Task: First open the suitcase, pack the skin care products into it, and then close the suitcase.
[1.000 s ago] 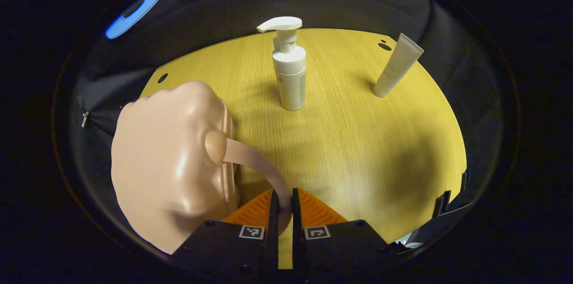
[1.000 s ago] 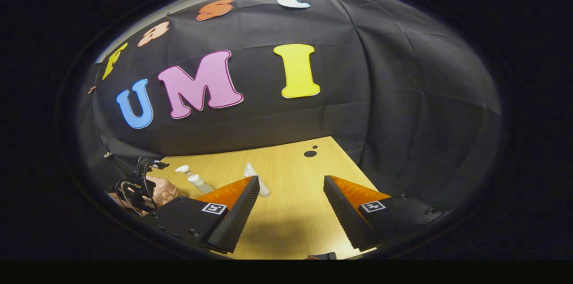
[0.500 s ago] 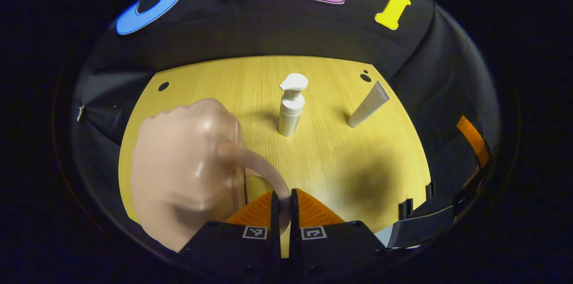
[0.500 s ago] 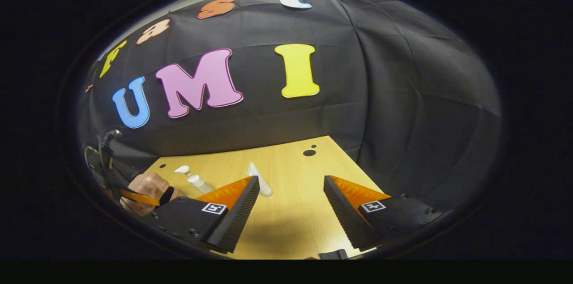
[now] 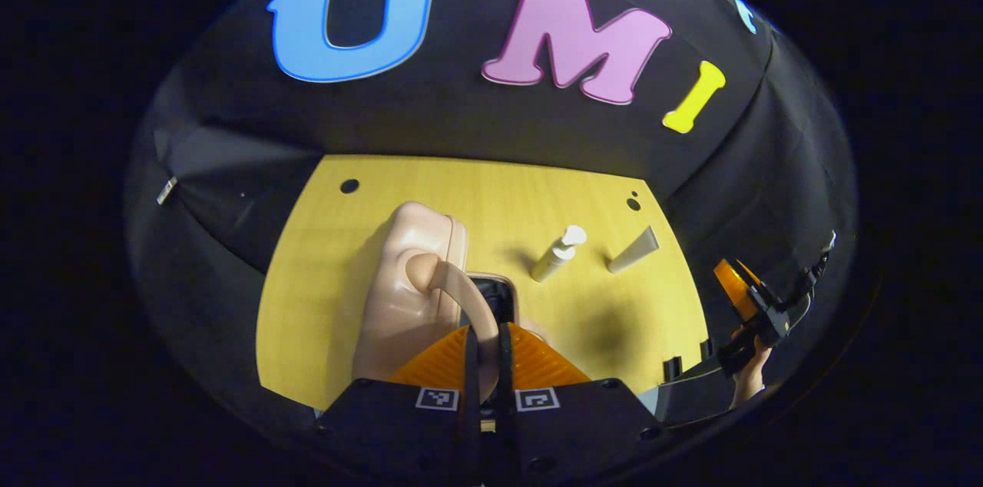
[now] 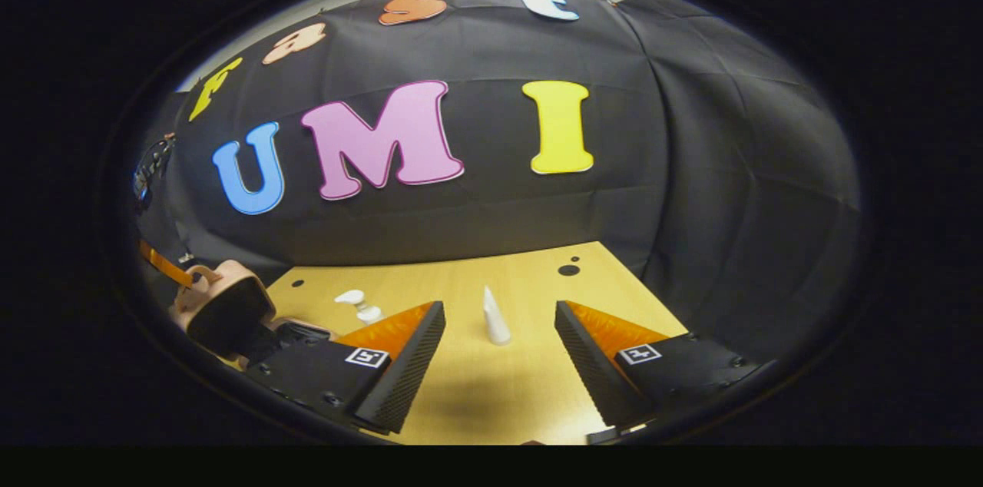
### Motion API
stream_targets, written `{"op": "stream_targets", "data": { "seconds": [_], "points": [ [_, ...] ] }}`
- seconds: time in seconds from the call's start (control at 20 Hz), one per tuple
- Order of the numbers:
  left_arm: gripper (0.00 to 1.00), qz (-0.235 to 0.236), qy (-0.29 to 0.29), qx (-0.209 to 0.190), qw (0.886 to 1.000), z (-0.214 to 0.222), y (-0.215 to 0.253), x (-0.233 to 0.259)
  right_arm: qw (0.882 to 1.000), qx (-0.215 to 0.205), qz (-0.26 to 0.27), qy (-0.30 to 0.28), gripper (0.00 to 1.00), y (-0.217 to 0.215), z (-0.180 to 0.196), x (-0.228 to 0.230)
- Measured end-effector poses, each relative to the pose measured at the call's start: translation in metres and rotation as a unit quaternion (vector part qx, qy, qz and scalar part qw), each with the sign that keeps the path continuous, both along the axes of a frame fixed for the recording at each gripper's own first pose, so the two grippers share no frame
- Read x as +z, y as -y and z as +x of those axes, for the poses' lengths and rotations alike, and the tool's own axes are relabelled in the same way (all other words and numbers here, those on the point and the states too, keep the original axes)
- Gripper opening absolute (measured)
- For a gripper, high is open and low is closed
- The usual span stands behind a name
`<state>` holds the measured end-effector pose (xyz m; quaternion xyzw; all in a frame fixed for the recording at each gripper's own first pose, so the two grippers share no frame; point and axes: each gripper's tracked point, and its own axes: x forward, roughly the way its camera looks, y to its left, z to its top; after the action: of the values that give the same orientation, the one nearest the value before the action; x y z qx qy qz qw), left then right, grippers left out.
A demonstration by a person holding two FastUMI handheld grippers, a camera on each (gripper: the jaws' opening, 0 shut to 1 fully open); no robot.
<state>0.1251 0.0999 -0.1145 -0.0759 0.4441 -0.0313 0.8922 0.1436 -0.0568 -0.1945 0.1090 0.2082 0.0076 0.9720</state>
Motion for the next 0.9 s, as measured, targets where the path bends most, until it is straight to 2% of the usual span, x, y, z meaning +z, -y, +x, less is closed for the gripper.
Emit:
{"op": "stream_targets", "data": {
  "seconds": [0.1, 0.15, 0.2, 0.25, 0.4, 0.45, 0.6, 0.7, 0.75, 0.9],
  "points": [
    [0.12, 0.061, 0.019, 0.021, 0.998, 0.000, -0.060, 0.014, 1.000, 0.011, -0.012, 0.006, 0.92, -0.011, 0.002, 0.005],
    [0.17, 0.090, 0.030, 0.027, 0.995, 0.001, -0.087, 0.017, 1.000, 0.014, -0.017, 0.008, 0.92, -0.016, 0.002, 0.007],
    [0.12, 0.120, 0.042, 0.033, 0.991, 0.003, -0.113, 0.018, 1.000, 0.017, -0.019, 0.005, 0.92, -0.020, 0.002, 0.006],
    [0.12, 0.138, 0.048, 0.041, 0.988, 0.005, -0.137, 0.015, 1.000, 0.017, -0.016, 0.001, 0.93, -0.023, 0.001, 0.006],
    [0.12, 0.145, 0.056, 0.097, 0.983, 0.009, -0.205, -0.007, 1.000, 0.013, -0.012, -0.002, 0.93, -0.032, 0.000, 0.010],
    [0.12, 0.159, 0.057, 0.108, 0.980, 0.011, -0.233, -0.021, 1.000, 0.012, -0.017, -0.002, 0.92, -0.034, -0.002, 0.012],
    [0.12, 0.173, 0.013, 0.140, 0.975, -0.005, -0.306, -0.084, 0.999, 0.009, -0.036, -0.003, 0.92, -0.036, -0.009, 0.018],
    [0.12, 0.165, -0.021, 0.166, 0.972, -0.016, -0.335, -0.128, 0.999, 0.001, -0.042, -0.012, 0.92, -0.036, -0.018, 0.019],
    [0.08, 0.164, -0.041, 0.174, 0.970, -0.022, -0.346, -0.150, 0.999, -0.003, -0.044, -0.017, 0.92, -0.037, -0.024, 0.019],
    [0.13, 0.174, -0.086, 0.166, 0.967, -0.031, -0.354, -0.204, 0.998, -0.014, -0.052, -0.027, 0.92, -0.045, -0.039, 0.021]
  ]
}}
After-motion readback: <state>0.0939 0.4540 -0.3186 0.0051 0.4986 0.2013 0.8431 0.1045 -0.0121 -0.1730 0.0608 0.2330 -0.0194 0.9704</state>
